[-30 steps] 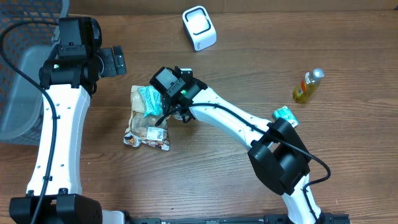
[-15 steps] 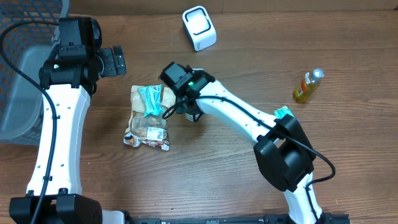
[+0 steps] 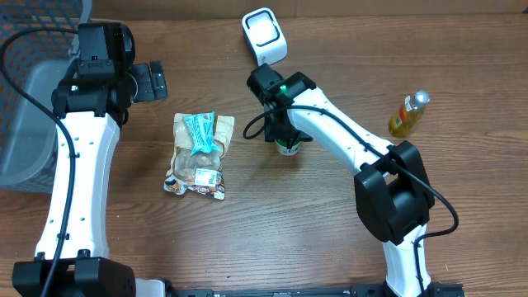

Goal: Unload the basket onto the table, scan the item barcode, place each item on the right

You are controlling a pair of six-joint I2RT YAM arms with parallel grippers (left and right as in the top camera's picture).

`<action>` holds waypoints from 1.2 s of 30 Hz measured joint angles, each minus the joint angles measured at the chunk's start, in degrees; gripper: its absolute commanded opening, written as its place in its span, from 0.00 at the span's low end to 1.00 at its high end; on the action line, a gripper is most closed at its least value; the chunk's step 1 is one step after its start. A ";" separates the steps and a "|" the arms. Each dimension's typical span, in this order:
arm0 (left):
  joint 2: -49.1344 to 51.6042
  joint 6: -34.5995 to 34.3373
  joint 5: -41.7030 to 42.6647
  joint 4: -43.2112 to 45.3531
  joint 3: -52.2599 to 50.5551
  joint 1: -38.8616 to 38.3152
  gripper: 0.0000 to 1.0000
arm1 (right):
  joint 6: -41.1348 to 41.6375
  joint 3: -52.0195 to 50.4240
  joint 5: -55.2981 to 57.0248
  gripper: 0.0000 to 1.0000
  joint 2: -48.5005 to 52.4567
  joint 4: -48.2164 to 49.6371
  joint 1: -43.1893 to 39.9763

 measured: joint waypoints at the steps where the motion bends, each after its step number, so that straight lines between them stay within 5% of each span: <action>1: 0.00 0.00 0.00 0.00 0.00 0.00 0.99 | -0.17 0.00 0.20 0.64 0.00 -0.07 -0.09; 6: 0.00 0.00 0.00 0.00 0.00 0.00 1.00 | -0.79 -0.13 0.66 0.75 0.02 -0.28 0.02; 9: 0.00 0.00 0.00 0.00 0.00 0.00 1.00 | -0.83 -0.76 0.66 1.00 0.24 -0.55 0.00; 36: 0.00 0.00 0.00 0.00 0.00 0.00 1.00 | -1.49 -0.90 -4.96 1.00 0.37 1.77 -2.95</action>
